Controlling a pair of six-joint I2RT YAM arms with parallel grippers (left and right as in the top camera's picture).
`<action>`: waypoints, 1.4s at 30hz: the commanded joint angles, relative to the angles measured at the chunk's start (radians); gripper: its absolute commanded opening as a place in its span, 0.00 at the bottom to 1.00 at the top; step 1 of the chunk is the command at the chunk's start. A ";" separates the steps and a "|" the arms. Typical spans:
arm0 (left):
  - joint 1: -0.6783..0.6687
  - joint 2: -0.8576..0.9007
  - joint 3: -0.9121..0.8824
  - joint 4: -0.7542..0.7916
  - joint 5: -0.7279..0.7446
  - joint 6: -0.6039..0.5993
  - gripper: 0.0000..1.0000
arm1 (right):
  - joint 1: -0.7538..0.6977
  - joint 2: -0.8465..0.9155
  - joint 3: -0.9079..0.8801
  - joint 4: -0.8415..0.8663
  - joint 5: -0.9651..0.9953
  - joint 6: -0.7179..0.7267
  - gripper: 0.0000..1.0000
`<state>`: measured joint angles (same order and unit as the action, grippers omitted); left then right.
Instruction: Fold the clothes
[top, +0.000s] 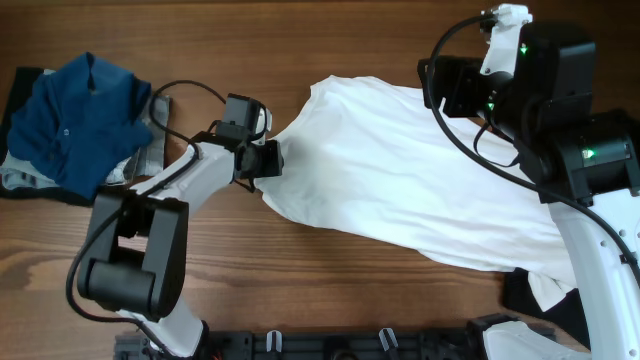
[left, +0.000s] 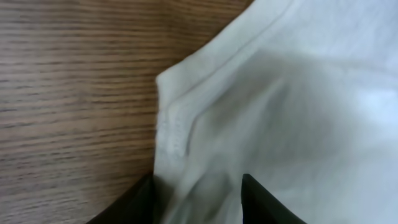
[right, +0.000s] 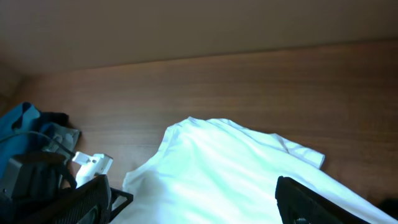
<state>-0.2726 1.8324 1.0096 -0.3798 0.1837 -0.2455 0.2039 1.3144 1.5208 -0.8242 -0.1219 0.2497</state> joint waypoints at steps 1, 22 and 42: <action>-0.055 0.076 -0.002 -0.020 0.000 0.002 0.19 | -0.003 -0.014 0.011 -0.003 0.026 0.014 0.85; 0.475 -0.333 0.154 -0.595 -0.312 -0.177 0.04 | -0.132 0.152 0.009 -0.111 0.201 0.163 0.83; 0.449 -0.335 0.161 -0.648 -0.230 -0.117 0.64 | -0.509 0.763 0.009 -0.174 0.130 0.235 0.82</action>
<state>0.2085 1.5043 1.1568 -1.0359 -0.1028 -0.3847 -0.2909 2.0323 1.5211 -1.0035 -0.0254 0.4438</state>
